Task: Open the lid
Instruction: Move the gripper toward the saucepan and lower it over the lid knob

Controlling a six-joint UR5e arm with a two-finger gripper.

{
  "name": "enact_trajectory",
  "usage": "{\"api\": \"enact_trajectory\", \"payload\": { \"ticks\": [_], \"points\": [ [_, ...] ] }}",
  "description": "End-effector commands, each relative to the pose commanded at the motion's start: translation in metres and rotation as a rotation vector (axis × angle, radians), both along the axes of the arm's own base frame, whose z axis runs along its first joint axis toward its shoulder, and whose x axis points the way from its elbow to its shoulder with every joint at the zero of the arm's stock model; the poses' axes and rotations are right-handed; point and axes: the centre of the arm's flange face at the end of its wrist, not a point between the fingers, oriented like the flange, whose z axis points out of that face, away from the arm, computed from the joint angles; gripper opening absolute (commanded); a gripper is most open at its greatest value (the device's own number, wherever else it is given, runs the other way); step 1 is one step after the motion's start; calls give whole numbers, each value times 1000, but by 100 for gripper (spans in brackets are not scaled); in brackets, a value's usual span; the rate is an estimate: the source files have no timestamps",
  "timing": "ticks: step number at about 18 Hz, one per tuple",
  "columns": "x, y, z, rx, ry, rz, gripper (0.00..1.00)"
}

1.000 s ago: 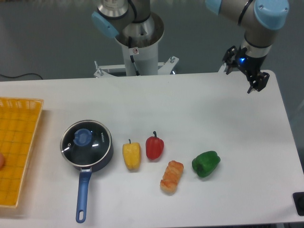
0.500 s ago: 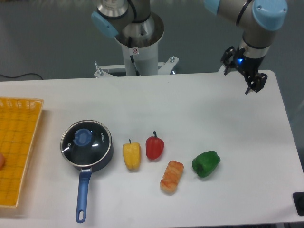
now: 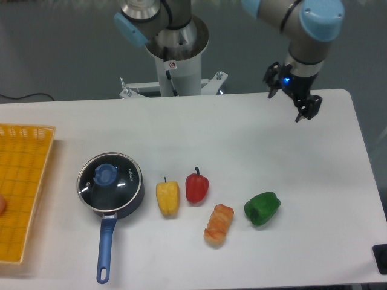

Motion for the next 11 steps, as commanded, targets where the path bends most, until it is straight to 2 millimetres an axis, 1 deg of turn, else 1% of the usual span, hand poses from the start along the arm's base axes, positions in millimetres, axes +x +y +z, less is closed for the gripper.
{"api": "enact_trajectory", "payload": {
  "ticks": [1, 3, 5, 7, 11],
  "points": [
    [8, 10, 0, -1, -2, -15, 100],
    [19, 24, 2, 1, 3, -41, 100],
    [31, 32, 7, 5, 11, -35, 100],
    [47, 48, 4, 9, 2, -20, 100],
    [80, 82, 6, 25, 0, -6, 100]
  ]
}}
